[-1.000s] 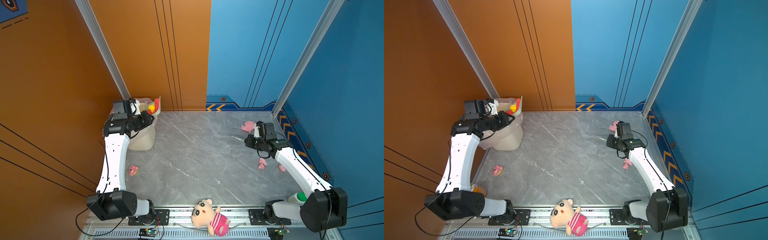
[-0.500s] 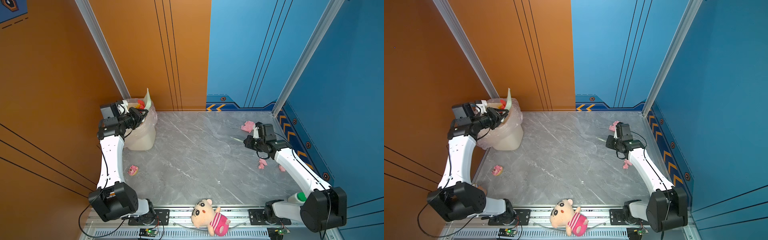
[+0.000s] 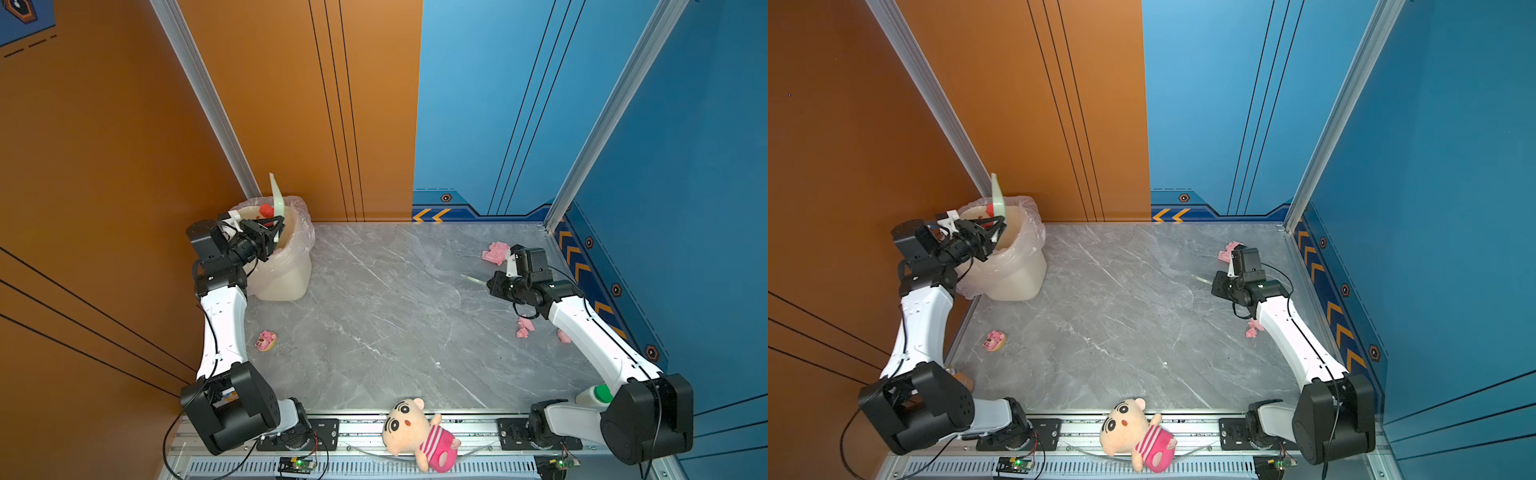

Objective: Sweep away the paper scraps from the table
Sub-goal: 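Tip the dustpan over the bin with the left gripper to empty scraps, then return the empty dustpan to the table while the right brush reaches the pink scrap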

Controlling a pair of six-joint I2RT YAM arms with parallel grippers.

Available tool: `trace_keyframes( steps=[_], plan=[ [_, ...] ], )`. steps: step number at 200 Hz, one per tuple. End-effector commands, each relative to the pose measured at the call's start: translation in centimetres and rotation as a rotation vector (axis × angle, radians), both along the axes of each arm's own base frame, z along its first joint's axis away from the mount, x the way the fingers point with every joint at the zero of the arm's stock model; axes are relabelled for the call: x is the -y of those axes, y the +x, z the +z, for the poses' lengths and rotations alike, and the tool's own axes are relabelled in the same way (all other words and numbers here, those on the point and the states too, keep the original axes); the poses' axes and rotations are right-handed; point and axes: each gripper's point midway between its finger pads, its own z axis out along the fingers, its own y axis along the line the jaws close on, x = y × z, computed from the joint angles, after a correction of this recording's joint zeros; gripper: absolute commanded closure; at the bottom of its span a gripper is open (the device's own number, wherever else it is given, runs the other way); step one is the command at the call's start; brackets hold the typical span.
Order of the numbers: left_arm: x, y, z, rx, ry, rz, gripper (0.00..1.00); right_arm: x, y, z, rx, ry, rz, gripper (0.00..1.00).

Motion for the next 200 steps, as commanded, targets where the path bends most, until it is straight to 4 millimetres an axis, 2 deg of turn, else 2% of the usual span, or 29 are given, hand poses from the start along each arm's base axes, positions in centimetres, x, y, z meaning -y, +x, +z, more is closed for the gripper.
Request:
trace_keyframes(
  steps=[1, 34, 92, 135, 164, 200],
  plan=[
    [0.7, -1.2, 3.4, 0.099, -0.037, -0.031, 0.82, -0.3, 0.0, 0.6, 0.03, 0.004, 0.027, 1.0],
    [0.2, -1.0, 3.4, 0.092, -0.143, -0.011, 0.81, -0.4, 0.1, 0.3, 0.027, 0.007, 0.029, 1.0],
    [0.4, -1.2, 4.7, 0.104, -0.158, -0.021, 0.8, -0.5, 0.0, 0.1, 0.024, 0.009, 0.032, 1.0],
    [0.5, -0.8, 4.5, 0.107, -0.205, -0.031, 0.8, 0.0, -0.5, 0.2, 0.026, -0.023, 0.024, 1.0],
    [1.6, -0.9, 5.1, 0.126, -0.136, -0.052, 0.81, 0.5, -0.6, 0.4, 0.033, -0.04, 0.01, 1.0],
    [4.5, -1.0, 5.4, 0.103, 0.015, -0.06, 0.81, 1.7, -0.5, 1.4, 0.052, -0.068, -0.043, 1.0]
  ],
)
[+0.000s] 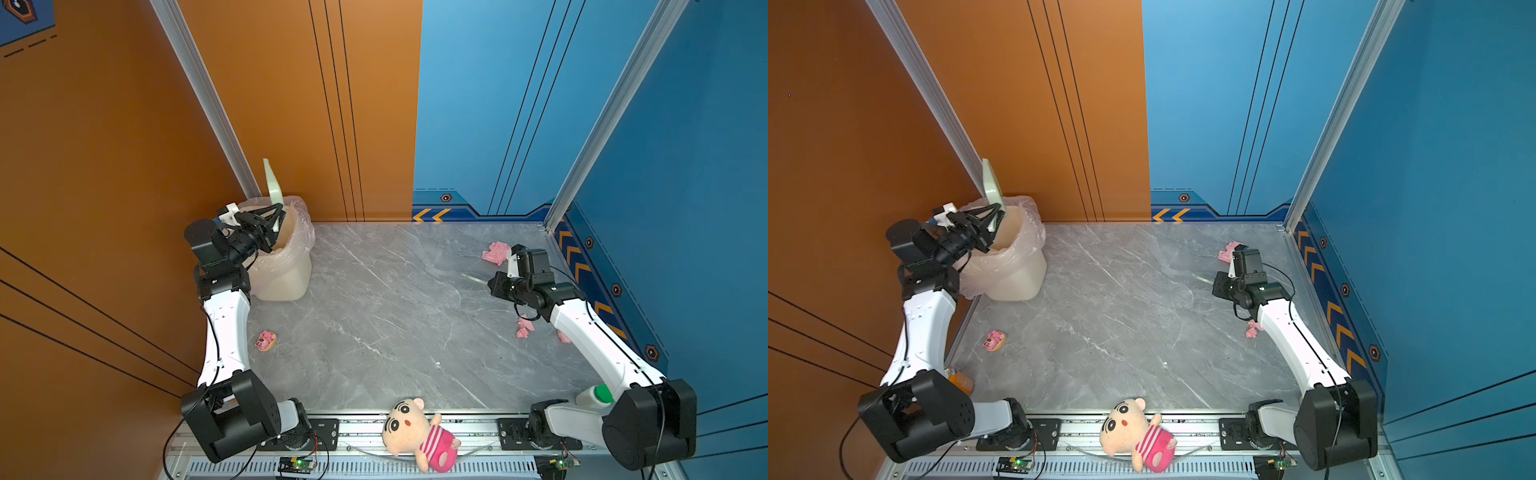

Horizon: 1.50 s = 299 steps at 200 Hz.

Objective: Sweep away the paper scraps from the table
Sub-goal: 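Return the empty dustpan to the table while the right brush reaches the pink scrap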

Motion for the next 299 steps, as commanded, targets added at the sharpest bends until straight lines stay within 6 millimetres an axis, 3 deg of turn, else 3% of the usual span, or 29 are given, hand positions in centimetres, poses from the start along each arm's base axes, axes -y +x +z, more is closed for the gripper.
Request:
trace_keyframes(
  steps=[1, 28, 71, 123, 151, 184, 235, 269, 299],
  plan=[
    [2.1, -0.7, 1.7, 0.048, 0.16, -0.008, 0.81, 1.4, -0.4, 0.9, 0.02, -0.046, -0.046, 1.0],
    [4.4, -0.8, 0.8, 0.019, 0.349, -0.006, 0.8, 2.7, -0.1, 2.0, 0.047, -0.06, -0.111, 1.0],
    [8.2, -0.8, -2.9, -0.013, 0.688, -0.008, 0.81, 6.3, 1.1, 3.7, 0.089, -0.064, -0.298, 1.0],
    [14.5, -1.4, -8.0, 0.016, 0.97, -0.116, 0.81, 10.8, 5.1, 6.5, 0.25, -0.028, -0.499, 1.0],
    [17.9, -1.8, -10.6, 0.034, 1.087, -0.198, 0.81, 12.2, 7.3, 7.3, 0.335, -0.031, -0.562, 1.0],
    [21.2, -2.7, -14.3, 0.033, 1.237, -0.298, 0.81, 13.3, 10.5, 5.6, 0.309, -0.069, -0.597, 1.0],
    [25.3, -5.1, -20.3, 0.025, 1.543, -0.476, 0.81, 13.0, 16.0, 1.3, 0.167, -0.08, -0.554, 1.0],
    [26.6, -5.9, -23.0, -0.002, 1.611, -0.533, 0.81, 12.5, 17.8, 0.0, 0.11, -0.08, -0.524, 1.0],
    [27.5, -6.2, -25.3, -0.028, 1.638, -0.585, 0.82, 12.2, 18.2, -2.1, 0.028, -0.121, -0.488, 1.0]
  ],
)
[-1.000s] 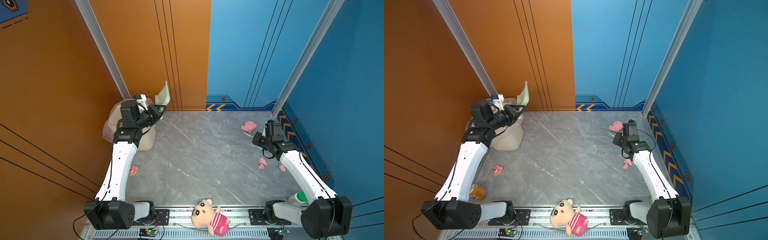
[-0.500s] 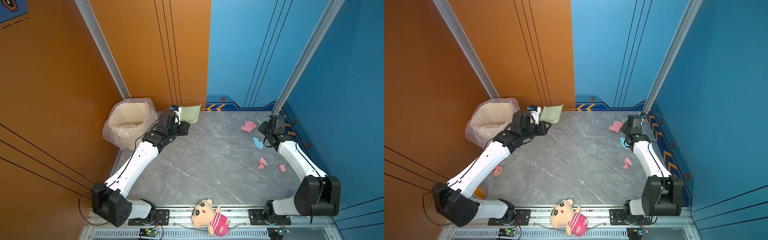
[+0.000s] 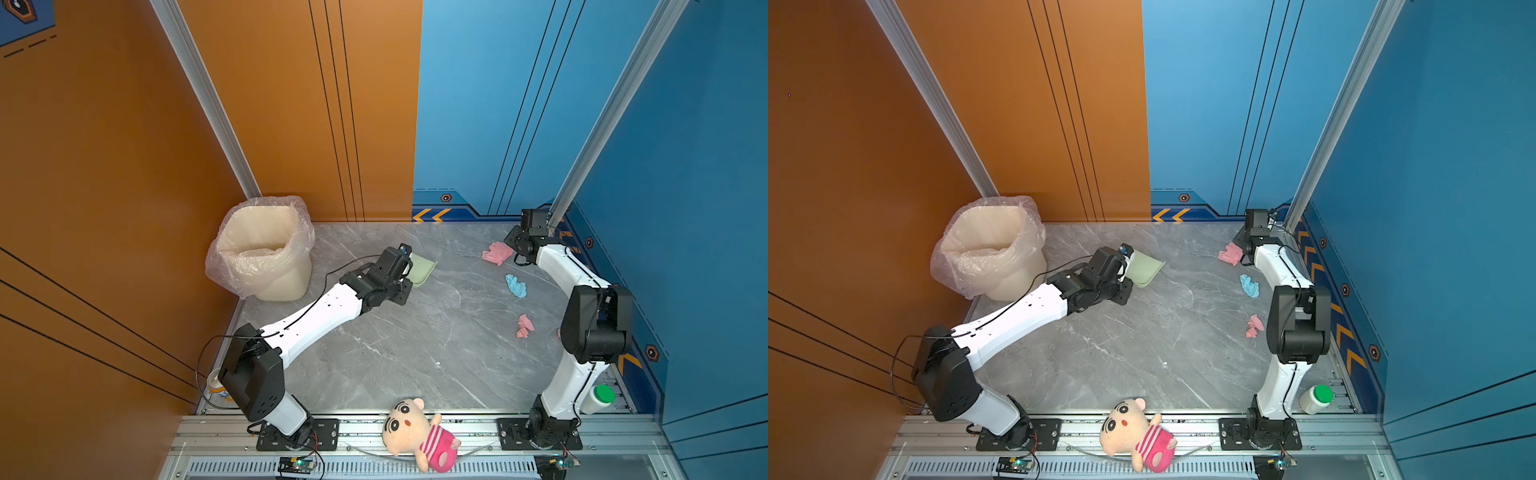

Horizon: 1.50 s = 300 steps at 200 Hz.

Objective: Sweep away the paper scraps from the table
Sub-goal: 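Return the empty dustpan to the table while the right brush reaches the pink scrap, then sweep the large pink scrap into the dustpan with the right gripper's brush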

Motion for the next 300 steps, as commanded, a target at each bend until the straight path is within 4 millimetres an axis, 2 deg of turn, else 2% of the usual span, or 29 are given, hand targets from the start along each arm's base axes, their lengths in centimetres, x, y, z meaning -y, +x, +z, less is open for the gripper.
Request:
trace_keyframes(
  steps=[1, 66, 117, 152, 192, 258, 300],
  plan=[
    [-0.4, -0.4, -2.3, -0.027, 0.09, -0.006, 0.82, -0.3, -0.1, -1.0, -0.08, -0.018, 0.034, 1.0],
    [1.3, -1.2, -7.3, -0.143, 0.135, -0.052, 0.84, -2.0, -0.9, -5.5, -0.242, -0.006, 0.137, 1.0],
    [1.6, -2.0, -9.8, -0.168, 0.187, -0.022, 0.85, -3.4, -1.6, -6.7, -0.303, -0.027, 0.206, 1.0],
    [2.2, -2.4, -10.8, -0.197, 0.179, -0.026, 0.85, -4.6, -3.5, -7.3, -0.368, -0.082, 0.253, 1.0],
    [2.7, -3.1, -12.0, -0.209, 0.2, -0.033, 0.85, -8.1, -5.7, -8.2, -0.371, -0.017, 0.329, 1.0],
    [3.6, -3.7, -13.4, -0.239, 0.183, -0.039, 0.86, -13.3, -9.4, -8.2, -0.377, 0.002, 0.444, 1.0],
    [4.2, -3.7, -14.1, -0.251, 0.185, -0.041, 0.86, -17.4, -12.0, -8.1, -0.401, 0.014, 0.55, 1.0]
  ],
)
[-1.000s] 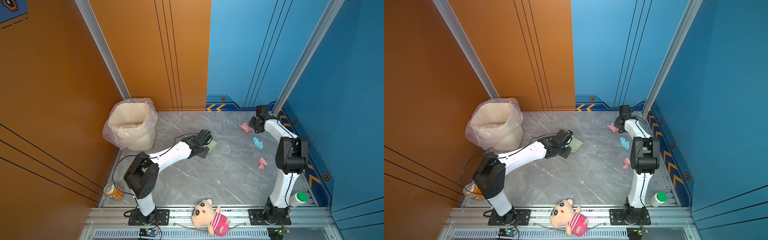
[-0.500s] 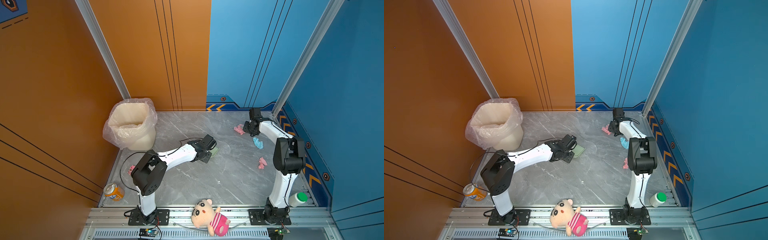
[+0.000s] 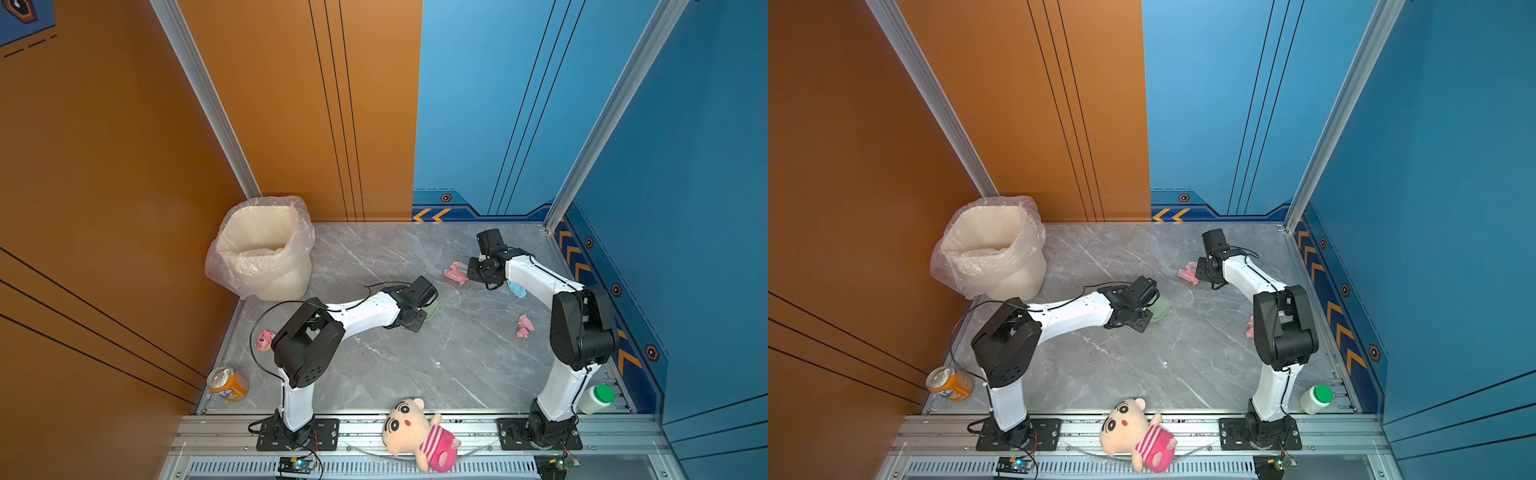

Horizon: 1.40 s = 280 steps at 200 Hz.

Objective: Sweep away the paper scraps from the table
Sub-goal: 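Sweep the large pink scrap into the dustpan with the right gripper's brush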

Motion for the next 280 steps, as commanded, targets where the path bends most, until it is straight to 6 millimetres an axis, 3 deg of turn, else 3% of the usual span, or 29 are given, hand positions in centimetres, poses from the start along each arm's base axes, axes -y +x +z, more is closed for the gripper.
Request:
trace_keyframes(
  steps=[1, 48, 130, 163, 206, 280],
  plan=[
    [0.6, -0.4, -0.9, -0.024, -0.005, -0.001, 0.86, -2.3, -3.0, -0.5, -0.07, 0.037, 0.051, 1.0],
    [1.3, -0.4, -1.6, -0.047, -0.014, -0.01, 0.86, -6.4, -5.6, -0.9, -0.102, 0.142, 0.116, 1.0],
    [1.3, -0.2, -1.8, -0.048, -0.021, 0.008, 0.86, -9.4, -9.6, -0.8, -0.203, 0.171, 0.262, 1.0],
    [1.1, -0.3, -2.1, -0.047, -0.027, 0.024, 0.86, -8.5, -10.3, 0.8, -0.176, 0.168, 0.256, 1.0],
    [1.2, -0.3, -2.0, -0.042, -0.034, 0.02, 0.86, -8.6, -10.7, 3.3, -0.146, 0.207, 0.287, 1.0],
    [1.3, -0.6, -2.2, -0.042, -0.035, 0.013, 0.86, -5.3, -9.3, 6.0, -0.058, 0.183, 0.203, 1.0]
  ],
)
